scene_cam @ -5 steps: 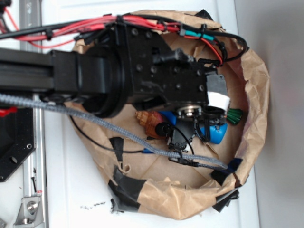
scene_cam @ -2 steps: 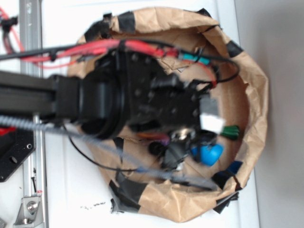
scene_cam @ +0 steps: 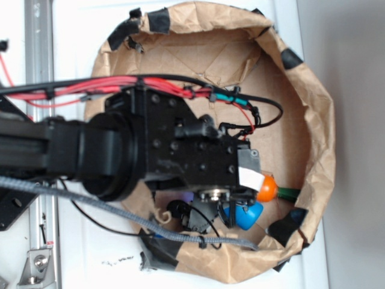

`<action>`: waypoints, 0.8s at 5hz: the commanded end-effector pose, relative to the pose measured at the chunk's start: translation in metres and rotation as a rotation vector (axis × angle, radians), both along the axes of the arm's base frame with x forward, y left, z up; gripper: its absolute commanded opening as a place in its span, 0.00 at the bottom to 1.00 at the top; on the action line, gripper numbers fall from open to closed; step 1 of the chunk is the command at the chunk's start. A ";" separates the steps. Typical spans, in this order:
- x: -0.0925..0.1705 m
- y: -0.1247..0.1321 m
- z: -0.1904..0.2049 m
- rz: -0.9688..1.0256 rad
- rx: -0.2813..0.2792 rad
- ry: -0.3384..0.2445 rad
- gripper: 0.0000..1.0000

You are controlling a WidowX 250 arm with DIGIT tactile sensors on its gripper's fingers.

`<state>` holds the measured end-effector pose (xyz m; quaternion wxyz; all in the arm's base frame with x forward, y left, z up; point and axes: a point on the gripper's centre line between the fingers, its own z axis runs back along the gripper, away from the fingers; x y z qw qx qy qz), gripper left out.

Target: Grab the blue bottle.

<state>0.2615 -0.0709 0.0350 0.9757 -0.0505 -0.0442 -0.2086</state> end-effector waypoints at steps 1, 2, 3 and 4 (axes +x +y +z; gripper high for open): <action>0.035 0.024 0.111 0.142 -0.065 -0.218 0.00; 0.043 0.069 0.163 0.288 -0.005 -0.239 0.00; 0.024 0.094 0.206 0.455 0.248 -0.095 0.00; -0.004 0.092 0.190 0.709 0.334 -0.132 0.00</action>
